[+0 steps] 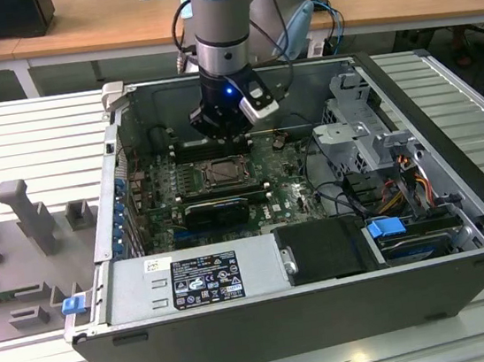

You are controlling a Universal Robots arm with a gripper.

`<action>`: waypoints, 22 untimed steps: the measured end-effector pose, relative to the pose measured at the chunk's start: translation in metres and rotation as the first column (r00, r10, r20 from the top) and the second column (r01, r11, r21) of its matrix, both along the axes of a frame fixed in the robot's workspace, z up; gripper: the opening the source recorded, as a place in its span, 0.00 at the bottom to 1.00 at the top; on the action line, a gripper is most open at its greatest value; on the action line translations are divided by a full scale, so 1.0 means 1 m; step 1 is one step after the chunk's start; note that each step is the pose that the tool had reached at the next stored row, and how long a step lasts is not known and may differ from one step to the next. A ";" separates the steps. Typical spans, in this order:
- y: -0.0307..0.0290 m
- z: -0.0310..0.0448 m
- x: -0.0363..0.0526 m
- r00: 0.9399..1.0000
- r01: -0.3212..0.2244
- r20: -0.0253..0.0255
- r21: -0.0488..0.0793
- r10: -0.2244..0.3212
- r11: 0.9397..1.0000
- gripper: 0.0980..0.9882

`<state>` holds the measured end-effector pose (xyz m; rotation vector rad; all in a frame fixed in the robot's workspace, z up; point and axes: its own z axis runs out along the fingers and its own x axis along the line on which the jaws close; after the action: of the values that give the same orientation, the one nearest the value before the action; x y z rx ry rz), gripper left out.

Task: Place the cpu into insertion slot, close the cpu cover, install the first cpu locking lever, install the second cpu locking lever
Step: 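Install the first cpu locking lever, then install the second cpu locking lever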

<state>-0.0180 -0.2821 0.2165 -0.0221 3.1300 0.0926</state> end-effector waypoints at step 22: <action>-0.0083 0.0067 0.0001 1.000 0.000 0.000 -0.001 0.000 1.000 0.01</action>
<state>-0.0180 -0.2904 0.2233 -0.0223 3.1301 0.0916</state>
